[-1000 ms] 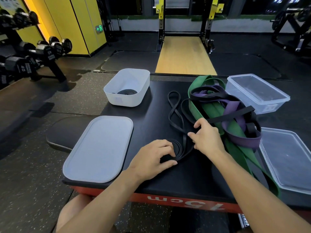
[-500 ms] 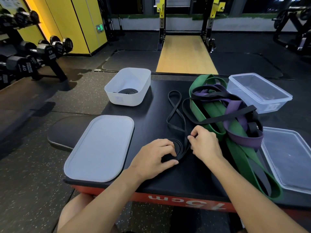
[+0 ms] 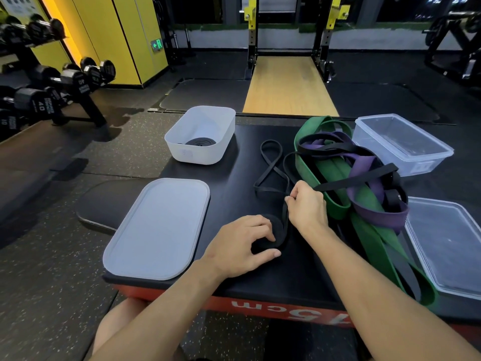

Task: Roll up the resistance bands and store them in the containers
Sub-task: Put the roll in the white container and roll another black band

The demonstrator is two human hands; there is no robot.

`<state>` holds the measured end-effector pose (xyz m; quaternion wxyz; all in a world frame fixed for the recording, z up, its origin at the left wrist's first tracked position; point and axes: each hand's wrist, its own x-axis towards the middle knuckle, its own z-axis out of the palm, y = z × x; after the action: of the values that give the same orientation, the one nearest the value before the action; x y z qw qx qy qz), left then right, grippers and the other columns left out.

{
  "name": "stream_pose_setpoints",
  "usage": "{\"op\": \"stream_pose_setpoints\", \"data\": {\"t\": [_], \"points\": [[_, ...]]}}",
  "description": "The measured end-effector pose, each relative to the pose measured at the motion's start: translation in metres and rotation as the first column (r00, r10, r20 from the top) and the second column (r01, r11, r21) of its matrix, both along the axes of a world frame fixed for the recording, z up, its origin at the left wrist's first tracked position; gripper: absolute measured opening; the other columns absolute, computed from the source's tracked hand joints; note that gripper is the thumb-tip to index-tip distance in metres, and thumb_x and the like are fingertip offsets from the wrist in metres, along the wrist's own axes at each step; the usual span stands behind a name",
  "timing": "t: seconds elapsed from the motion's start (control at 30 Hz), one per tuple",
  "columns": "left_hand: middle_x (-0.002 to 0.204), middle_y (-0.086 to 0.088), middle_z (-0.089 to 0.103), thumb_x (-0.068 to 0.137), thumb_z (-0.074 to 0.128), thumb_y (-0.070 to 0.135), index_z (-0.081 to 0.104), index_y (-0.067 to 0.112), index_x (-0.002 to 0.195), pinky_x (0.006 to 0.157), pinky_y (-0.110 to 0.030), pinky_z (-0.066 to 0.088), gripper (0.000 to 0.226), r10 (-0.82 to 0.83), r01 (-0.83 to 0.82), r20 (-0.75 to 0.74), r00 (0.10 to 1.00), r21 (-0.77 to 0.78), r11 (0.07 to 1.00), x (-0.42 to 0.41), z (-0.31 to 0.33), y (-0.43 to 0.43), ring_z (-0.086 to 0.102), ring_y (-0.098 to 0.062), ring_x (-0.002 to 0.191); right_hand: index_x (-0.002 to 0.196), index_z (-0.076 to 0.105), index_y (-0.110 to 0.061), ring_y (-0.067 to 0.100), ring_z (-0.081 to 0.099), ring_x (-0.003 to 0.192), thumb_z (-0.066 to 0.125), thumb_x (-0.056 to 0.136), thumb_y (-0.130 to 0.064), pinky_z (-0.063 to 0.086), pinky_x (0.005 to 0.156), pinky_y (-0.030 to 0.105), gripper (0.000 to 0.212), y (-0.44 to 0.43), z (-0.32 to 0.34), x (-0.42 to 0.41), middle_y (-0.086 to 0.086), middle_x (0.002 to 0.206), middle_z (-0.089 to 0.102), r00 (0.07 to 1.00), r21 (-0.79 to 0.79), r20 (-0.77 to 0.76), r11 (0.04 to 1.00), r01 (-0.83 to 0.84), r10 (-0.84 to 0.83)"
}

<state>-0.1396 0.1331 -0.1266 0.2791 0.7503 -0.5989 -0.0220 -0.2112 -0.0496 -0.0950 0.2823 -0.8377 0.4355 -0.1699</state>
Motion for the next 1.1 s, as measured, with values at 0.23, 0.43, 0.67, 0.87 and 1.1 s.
{"op": "stream_pose_setpoints", "data": {"t": [0.23, 0.43, 0.67, 0.87, 1.1], "points": [[0.117, 0.022, 0.059, 0.095, 0.063, 0.048, 0.066, 0.032, 0.102, 0.09, -0.035, 0.054, 0.018, -0.004, 0.004, 0.052, 0.999, 0.003, 1.0, 0.001, -0.002, 0.0, 0.056, -0.003, 0.115, 0.092, 0.07, -0.022, 0.026, 0.07, 0.082, 0.069, 0.097, -0.03, 0.058, 0.075, 0.038, 0.009, 0.002, -0.003, -0.013, 0.002, 0.078, 0.071, 0.986, -0.073, -0.023, 0.983, -0.167, 0.165], [0.115, 0.022, 0.059, 0.093, 0.065, 0.048, 0.066, 0.032, 0.099, 0.085, -0.035, 0.054, 0.017, 0.003, -0.003, 0.044, 0.999, -0.001, 1.0, 0.001, -0.002, -0.002, 0.055, -0.002, 0.108, 0.128, 0.071, -0.022, 0.015, 0.069, 0.104, 0.076, 0.092, -0.019, 0.054, 0.098, 0.034, 0.037, 0.006, -0.001, -0.017, -0.004, 0.113, 0.075, 0.941, 0.026, -0.043, 0.942, -0.334, 0.335], [0.114, 0.023, 0.058, 0.09, 0.069, 0.054, 0.064, 0.033, 0.1, 0.083, -0.033, 0.053, 0.023, -0.001, 0.0, 0.036, 0.999, 0.01, 1.0, 0.002, -0.001, -0.002, 0.054, -0.002, 0.106, 0.092, 0.075, -0.023, 0.007, 0.069, 0.077, 0.081, 0.086, -0.018, 0.057, 0.079, 0.028, 0.01, 0.006, -0.012, -0.017, -0.01, 0.077, 0.072, 0.972, 0.099, 0.168, 0.978, -0.182, 0.164], [0.115, 0.023, 0.058, 0.09, 0.07, 0.053, 0.064, 0.033, 0.1, 0.086, -0.029, 0.051, 0.022, 0.004, -0.004, 0.041, 0.999, -0.002, 1.0, 0.002, -0.001, -0.001, 0.052, 0.0, 0.107, 0.111, 0.07, -0.032, -0.003, 0.069, 0.094, 0.065, 0.092, -0.002, 0.055, 0.091, 0.022, 0.036, -0.002, -0.009, -0.033, -0.015, 0.097, 0.075, 0.909, 0.136, 0.133, 0.901, -0.411, 0.395], [0.118, 0.024, 0.058, 0.089, 0.07, 0.055, 0.064, 0.034, 0.102, 0.088, -0.029, 0.051, 0.025, -0.013, 0.013, 0.042, 0.999, 0.003, 1.0, 0.002, 0.001, -0.001, 0.052, 0.001, 0.11, 0.133, 0.051, -0.044, 0.004, 0.056, 0.116, 0.069, 0.078, -0.008, 0.05, 0.105, 0.03, 0.068, -0.002, -0.007, -0.045, -0.01, 0.13, 0.055, 0.802, 0.24, 0.041, 0.774, -0.587, 0.596]]}}
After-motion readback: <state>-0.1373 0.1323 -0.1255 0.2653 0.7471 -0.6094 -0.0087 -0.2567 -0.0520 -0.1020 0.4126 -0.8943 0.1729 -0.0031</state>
